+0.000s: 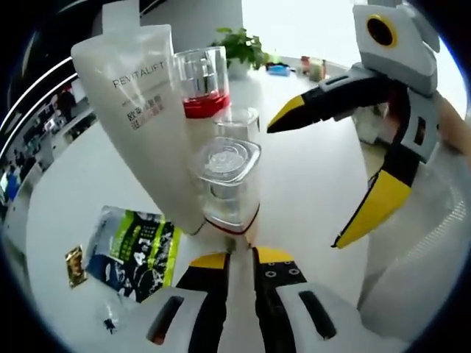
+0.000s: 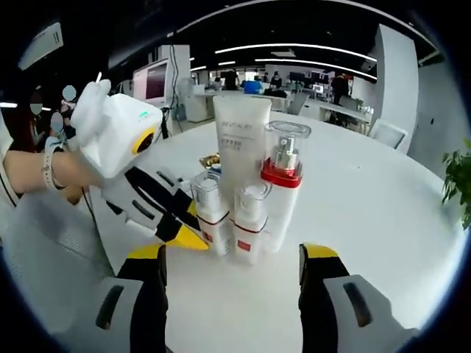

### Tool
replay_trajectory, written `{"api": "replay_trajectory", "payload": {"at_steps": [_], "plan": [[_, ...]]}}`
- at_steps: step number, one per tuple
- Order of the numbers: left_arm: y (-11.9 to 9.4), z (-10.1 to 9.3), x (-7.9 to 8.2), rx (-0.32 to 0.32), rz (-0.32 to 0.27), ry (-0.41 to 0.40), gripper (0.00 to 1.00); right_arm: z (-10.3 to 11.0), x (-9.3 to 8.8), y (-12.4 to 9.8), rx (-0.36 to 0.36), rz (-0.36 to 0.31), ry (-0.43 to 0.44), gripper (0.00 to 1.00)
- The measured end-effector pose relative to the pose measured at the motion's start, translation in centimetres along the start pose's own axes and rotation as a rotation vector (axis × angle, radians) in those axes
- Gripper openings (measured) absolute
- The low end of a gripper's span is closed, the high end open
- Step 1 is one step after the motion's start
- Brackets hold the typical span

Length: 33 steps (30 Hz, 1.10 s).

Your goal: Arrange the skincare products in the storage area until every visible bottle or jar stands upright without overlapping.

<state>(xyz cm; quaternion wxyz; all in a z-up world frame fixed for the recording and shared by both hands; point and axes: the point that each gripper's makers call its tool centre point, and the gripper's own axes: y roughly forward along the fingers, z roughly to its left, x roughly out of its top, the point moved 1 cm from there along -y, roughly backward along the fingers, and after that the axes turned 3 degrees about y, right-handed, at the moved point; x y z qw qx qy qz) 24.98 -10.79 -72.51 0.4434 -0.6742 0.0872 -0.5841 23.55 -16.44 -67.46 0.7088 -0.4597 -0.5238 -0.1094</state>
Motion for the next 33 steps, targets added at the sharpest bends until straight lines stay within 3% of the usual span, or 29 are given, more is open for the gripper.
{"api": "replay_trajectory", "payload": {"at_steps": [26,33], "plan": [[1.1,0.7,0.7,0.004,-0.002,0.017,0.07,0.1,-0.9,0.2,0.005,0.045,0.008,0.78],[1.0,0.8,0.5,-0.004,-0.003,0.010,0.11,0.2,-1.1,0.3,0.008,0.054,0.009,0.81]]}}
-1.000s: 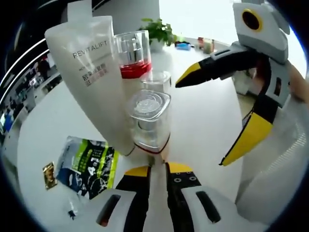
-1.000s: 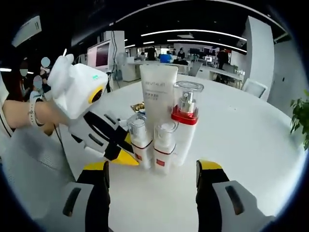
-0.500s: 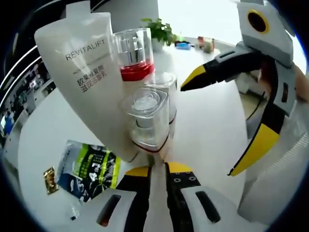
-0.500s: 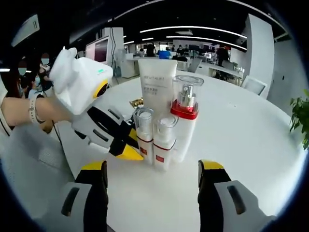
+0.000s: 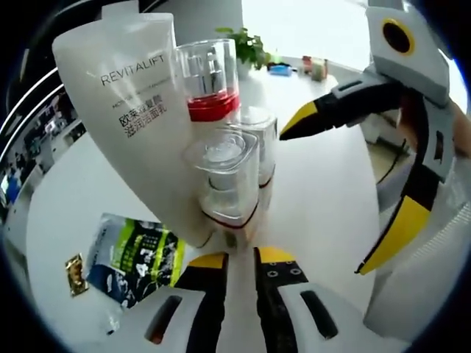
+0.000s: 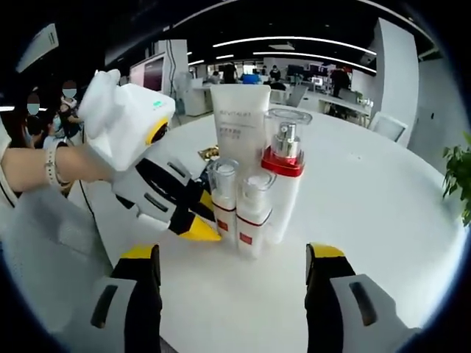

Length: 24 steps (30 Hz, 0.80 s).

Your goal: Arrange the skincare products in the storage area until every visible bottle or jar stands upright without overlapping.

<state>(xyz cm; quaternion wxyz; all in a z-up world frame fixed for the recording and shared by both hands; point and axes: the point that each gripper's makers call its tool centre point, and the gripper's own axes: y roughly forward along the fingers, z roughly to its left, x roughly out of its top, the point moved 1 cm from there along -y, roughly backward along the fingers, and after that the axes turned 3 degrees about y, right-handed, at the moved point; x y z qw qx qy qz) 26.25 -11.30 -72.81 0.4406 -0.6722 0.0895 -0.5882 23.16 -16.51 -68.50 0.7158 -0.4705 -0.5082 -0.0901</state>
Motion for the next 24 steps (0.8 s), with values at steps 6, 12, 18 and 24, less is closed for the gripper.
{"api": "replay_trajectory", "payload": {"at_steps": [6,12,18,24], "plan": [[-0.7,0.2,0.1,0.008,-0.002,0.003,0.11,0.3,-0.2,0.2,0.014,0.014,-0.003,0.86],[-1.5,0.4,-0.1,0.027,0.002,0.002,0.13,-0.3,0.1,0.0,-0.017,-0.010,0.022,0.95],[-2.4,0.7,-0.4,0.042,0.002,-0.001,0.15,-0.1,0.2,0.0,-0.014,-0.010,0.024,0.99],[-3.2,0.6,-0.9,0.045,0.008,-0.010,0.17,0.3,-0.2,0.2,0.002,0.007,0.013,1.00]]}}
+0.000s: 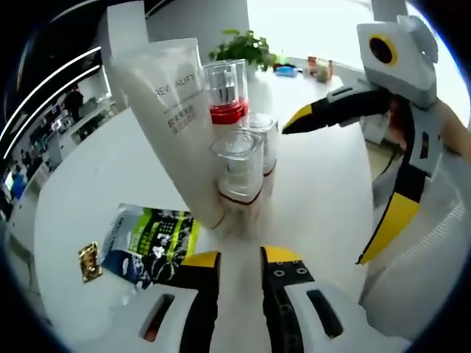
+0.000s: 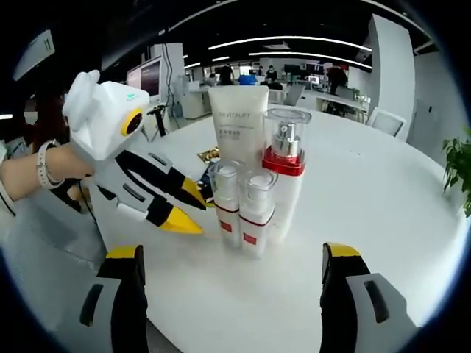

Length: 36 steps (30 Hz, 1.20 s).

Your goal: Arrange the skincare products in the storage area until every visible bottle or jar stands upright without overlapping.

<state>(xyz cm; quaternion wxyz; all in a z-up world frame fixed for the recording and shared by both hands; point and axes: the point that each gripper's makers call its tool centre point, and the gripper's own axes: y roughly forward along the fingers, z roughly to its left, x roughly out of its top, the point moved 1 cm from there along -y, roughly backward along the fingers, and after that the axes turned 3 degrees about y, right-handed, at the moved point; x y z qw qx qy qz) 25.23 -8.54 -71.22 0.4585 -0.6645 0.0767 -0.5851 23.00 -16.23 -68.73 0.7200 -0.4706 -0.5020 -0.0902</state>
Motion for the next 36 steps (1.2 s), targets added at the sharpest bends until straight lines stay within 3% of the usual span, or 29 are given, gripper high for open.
{"api": "replay_trajectory", "payload": {"at_steps": [10,20,29,34,36], "plan": [[-2.1,0.0,-0.8,0.035,0.010,0.006,0.25,-0.3,0.2,-0.1,-0.011,-0.011,-0.014,1.00],[-4.6,0.9,-1.6,0.071,0.016,-0.003,0.40,-0.1,0.1,0.0,-0.003,-0.006,-0.028,1.00],[-6.3,0.8,-0.6,0.104,-0.036,0.012,0.71,0.4,-0.1,-0.1,0.006,0.004,-0.032,1.00],[-6.6,0.9,-1.5,0.106,-0.044,0.002,0.85,0.4,-0.3,0.0,0.007,0.015,-0.032,1.00],[-6.8,1.4,-2.1,0.123,-0.039,-0.046,0.90,0.5,-0.4,0.0,0.016,0.013,-0.024,1.00]]}}
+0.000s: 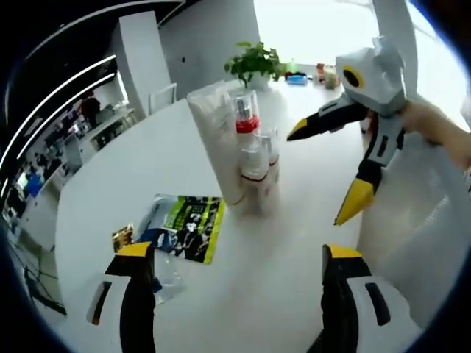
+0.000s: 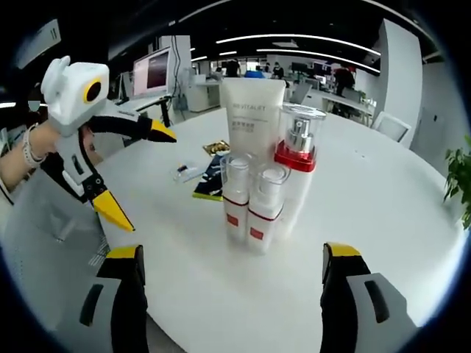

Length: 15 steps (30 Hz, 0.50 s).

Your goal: Arrange the skincare products in the storage area until every visible bottle or jar stands upright without overlapping.

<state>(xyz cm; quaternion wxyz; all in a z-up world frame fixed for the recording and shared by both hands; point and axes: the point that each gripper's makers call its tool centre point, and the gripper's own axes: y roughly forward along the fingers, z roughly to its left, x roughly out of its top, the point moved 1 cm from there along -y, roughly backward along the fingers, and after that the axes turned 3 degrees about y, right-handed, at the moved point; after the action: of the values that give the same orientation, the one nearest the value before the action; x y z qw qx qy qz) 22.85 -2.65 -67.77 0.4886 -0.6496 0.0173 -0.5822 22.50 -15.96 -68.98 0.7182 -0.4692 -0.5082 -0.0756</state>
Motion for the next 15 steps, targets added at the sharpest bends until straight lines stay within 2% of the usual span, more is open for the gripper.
{"api": "replay_trajectory", "payload": {"at_steps": [7,15], "plan": [[-1.0,0.4,-0.5,0.016,-0.018,-0.031,0.99,0.3,-0.3,0.1,0.006,0.017,-0.011,1.00],[-2.1,1.1,-0.7,0.029,-0.069,-0.093,0.99,0.3,-0.7,0.1,0.000,0.033,-0.014,1.00]]}}
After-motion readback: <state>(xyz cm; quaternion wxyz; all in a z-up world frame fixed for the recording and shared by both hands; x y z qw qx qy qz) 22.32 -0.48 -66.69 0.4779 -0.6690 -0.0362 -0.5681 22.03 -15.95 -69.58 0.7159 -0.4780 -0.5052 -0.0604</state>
